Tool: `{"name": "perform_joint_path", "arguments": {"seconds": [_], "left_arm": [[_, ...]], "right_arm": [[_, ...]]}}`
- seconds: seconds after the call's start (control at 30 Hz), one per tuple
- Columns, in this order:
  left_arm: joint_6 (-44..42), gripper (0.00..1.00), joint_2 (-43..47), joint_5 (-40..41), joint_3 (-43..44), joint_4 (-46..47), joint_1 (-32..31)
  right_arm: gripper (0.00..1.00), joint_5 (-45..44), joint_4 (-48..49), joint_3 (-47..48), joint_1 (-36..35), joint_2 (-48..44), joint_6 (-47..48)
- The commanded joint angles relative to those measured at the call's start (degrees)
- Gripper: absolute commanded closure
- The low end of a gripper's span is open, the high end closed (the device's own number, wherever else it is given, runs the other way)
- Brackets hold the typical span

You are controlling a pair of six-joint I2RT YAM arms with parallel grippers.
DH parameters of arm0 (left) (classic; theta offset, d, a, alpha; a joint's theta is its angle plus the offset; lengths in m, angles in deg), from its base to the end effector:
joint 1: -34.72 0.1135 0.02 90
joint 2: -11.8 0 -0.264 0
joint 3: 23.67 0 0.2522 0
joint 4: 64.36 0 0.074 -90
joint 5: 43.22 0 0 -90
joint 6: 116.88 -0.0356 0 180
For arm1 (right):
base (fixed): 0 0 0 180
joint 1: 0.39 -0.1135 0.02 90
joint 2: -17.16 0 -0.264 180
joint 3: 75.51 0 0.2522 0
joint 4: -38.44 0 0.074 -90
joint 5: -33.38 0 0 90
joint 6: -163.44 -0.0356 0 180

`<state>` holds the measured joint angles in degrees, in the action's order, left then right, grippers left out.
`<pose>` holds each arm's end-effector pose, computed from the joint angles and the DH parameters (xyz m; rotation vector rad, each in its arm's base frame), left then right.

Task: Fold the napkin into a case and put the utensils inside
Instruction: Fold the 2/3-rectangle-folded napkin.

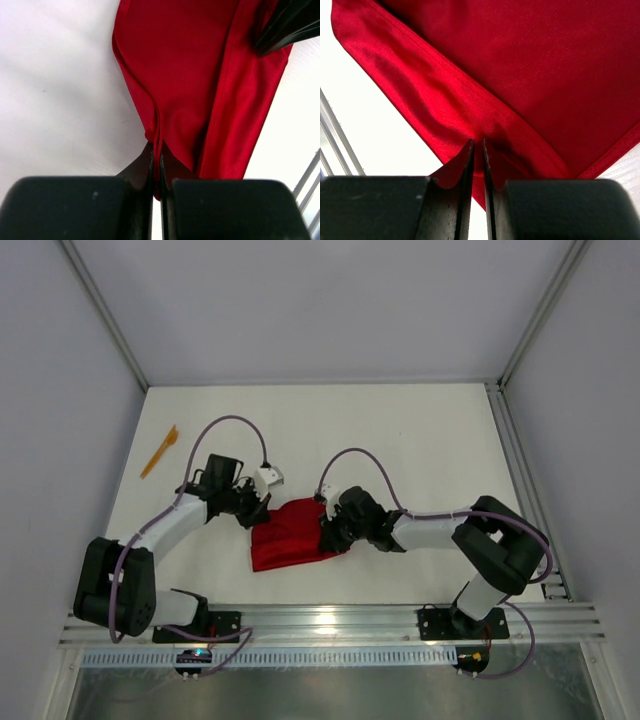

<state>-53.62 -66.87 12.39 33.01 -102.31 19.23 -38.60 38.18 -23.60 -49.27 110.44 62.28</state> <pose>0.2392 -0.0872 0.1884 1.0859 2.2398 -0.6987 0.1923 0.2370 0.1387 -0.9442 2.2317 0.8749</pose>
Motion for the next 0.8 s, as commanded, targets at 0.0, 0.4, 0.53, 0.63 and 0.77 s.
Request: {"name": "perform_joint_path", "arguments": {"seconds": [0.0, 0.4, 0.53, 0.63, 0.77], "left_arm": [[-4.20, 1.00, 3.35, 3.53, -0.47, 3.01, -0.51], [3.27, 0.44, 7.38, 7.06, 3.30, 1.16, 0.02], [3.37, 0.50, 7.39, 4.26, 9.37, -8.92, -0.25], [-0.76, 0.66, 7.48, 2.66, 8.68, -15.51, -3.40], [-6.12, 0.73, 7.66, 5.82, 1.94, -17.83, -11.91]], "right_arm": [[0.84, -1.32, 0.22, 1.93, 0.28, 0.24, -1.94], [0.84, -4.13, -2.25, 2.54, 0.19, 0.77, -4.48], [0.84, -4.75, -1.98, 2.63, 0.19, 0.77, -5.10], [0.84, -5.36, -1.81, 2.72, 0.28, 0.33, -5.10], [0.84, -5.45, -2.07, 3.24, 0.19, 0.15, -5.36]]}}
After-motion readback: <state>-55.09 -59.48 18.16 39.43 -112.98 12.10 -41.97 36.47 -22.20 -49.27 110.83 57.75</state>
